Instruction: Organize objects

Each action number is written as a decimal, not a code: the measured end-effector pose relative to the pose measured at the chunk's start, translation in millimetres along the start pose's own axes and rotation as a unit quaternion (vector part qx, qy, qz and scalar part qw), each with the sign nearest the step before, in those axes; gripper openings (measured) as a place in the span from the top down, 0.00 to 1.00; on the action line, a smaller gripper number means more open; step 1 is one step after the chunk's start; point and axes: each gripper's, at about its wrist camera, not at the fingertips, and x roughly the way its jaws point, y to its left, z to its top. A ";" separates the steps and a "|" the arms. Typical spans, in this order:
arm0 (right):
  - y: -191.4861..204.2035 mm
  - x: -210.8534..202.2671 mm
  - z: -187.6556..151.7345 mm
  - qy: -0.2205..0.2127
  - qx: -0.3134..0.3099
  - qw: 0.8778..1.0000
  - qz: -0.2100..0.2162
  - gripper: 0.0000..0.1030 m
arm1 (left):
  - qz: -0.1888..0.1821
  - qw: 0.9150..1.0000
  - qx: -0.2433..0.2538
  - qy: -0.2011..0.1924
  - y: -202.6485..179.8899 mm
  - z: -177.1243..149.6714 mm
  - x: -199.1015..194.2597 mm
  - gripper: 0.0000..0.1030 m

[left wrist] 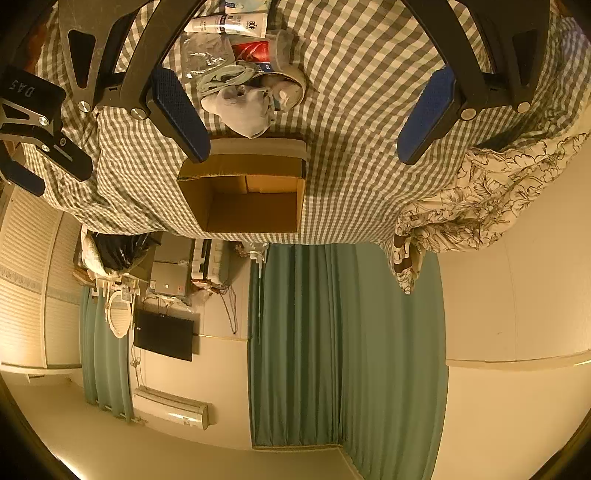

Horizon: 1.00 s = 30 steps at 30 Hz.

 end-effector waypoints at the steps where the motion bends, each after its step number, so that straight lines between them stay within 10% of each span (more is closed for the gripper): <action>1: 0.0 0.1 -0.1 0.000 0.000 1.000 0.001 0.00 | 0.000 1.000 0.000 0.001 0.3 -0.1 0.2 0.00; 30: 2.0 3.8 -3.9 0.012 -0.001 1.000 0.011 0.00 | -0.008 1.000 0.014 0.016 -5.1 -3.3 6.1 0.00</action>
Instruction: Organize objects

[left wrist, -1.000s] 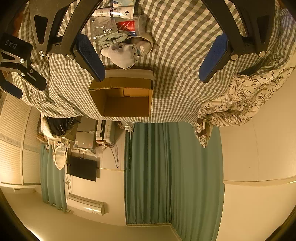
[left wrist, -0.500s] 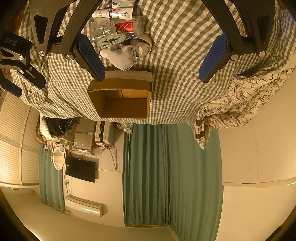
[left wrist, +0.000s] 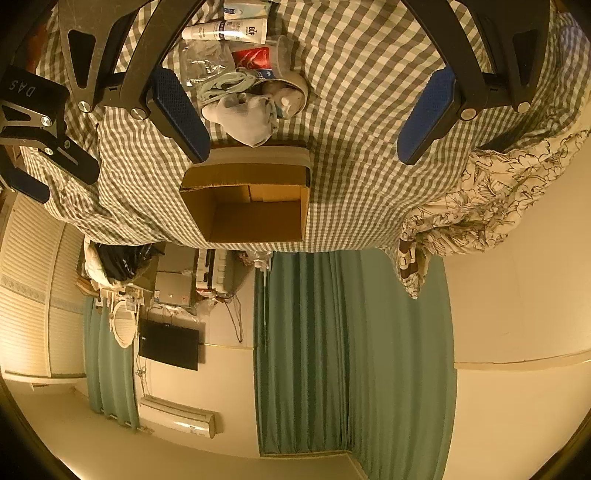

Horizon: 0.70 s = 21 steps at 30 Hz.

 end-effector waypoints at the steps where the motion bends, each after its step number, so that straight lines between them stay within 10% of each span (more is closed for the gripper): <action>1: 0.7 0.4 0.4 0.001 -0.001 1.000 0.001 0.00 | 0.000 1.000 0.001 0.000 -0.1 -0.1 0.6 0.00; 21: 2.7 7.2 -4.1 0.012 -0.002 1.000 0.003 0.00 | 0.000 1.000 0.006 0.015 0.0 -4.1 8.9 0.00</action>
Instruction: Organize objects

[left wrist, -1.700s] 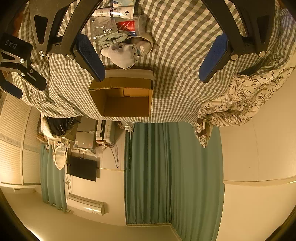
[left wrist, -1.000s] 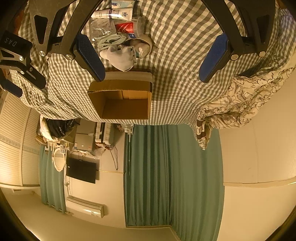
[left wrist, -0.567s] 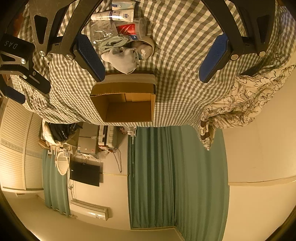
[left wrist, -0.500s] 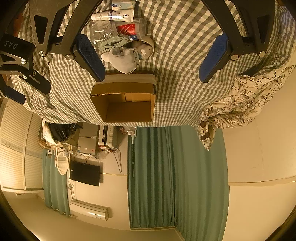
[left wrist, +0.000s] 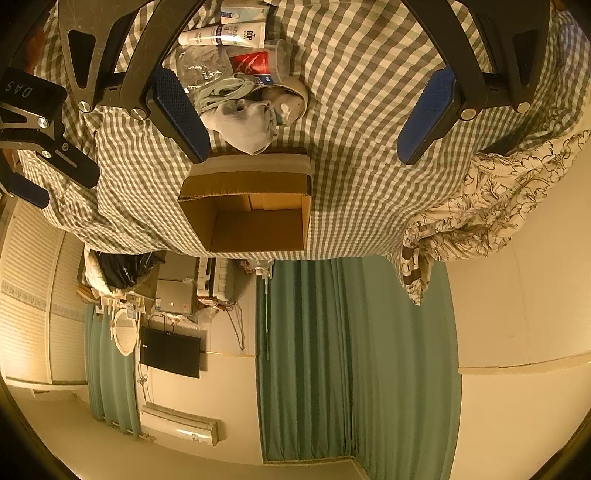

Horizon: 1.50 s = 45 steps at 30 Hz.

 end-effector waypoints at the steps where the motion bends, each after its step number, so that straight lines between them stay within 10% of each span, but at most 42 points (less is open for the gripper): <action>1: 0.7 0.4 -0.1 0.001 -0.001 1.000 0.000 0.00 | 0.000 1.000 0.000 0.000 -0.2 -0.2 0.2 0.00; 32: 29.1 77.3 -64.4 0.136 -0.065 0.988 0.012 0.00 | 0.020 0.996 0.004 0.085 3.7 -44.0 63.6 0.00; 45: 70.2 137.2 -111.9 0.224 -0.097 0.965 0.095 0.13 | 0.040 0.989 -0.021 0.142 23.2 -67.0 99.4 0.00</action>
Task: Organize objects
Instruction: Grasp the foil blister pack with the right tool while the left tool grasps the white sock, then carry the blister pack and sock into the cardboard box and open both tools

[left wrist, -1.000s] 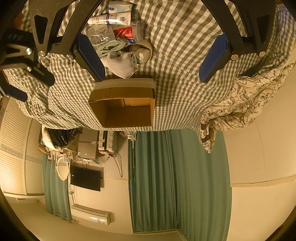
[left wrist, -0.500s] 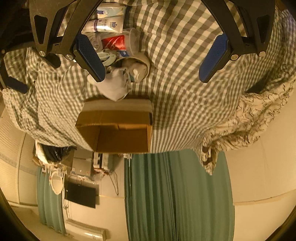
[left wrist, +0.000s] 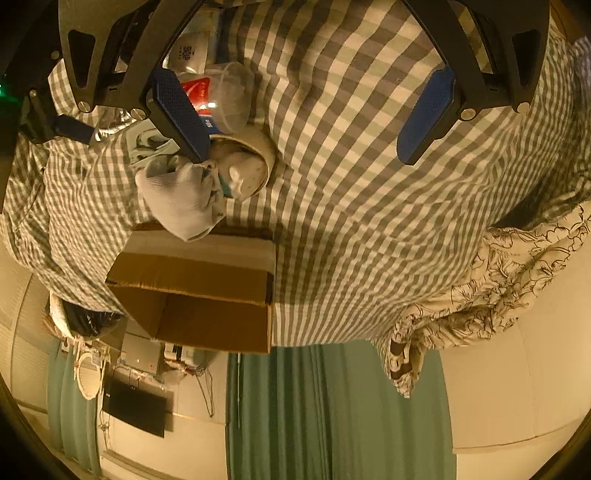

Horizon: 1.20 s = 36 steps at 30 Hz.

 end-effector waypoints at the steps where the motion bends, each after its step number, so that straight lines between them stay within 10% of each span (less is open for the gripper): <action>1: 0.3 1.2 -1.0 -0.002 0.003 1.000 0.012 0.18 | 0.001 1.000 0.003 0.003 -1.9 -0.4 1.1 0.00; 3: -3.6 -1.6 -1.3 -0.003 0.006 0.999 0.035 0.33 | -0.004 1.000 0.007 0.007 -5.9 -0.9 2.6 0.00; 22: -131.0 -70.4 28.4 -0.109 0.062 0.992 -0.015 0.33 | -0.077 0.994 0.070 0.043 -107.7 34.3 53.3 0.01; 36: -154.4 -47.8 7.1 -0.092 0.080 0.993 0.002 0.33 | -0.059 0.993 0.075 0.074 -112.0 33.8 76.7 0.35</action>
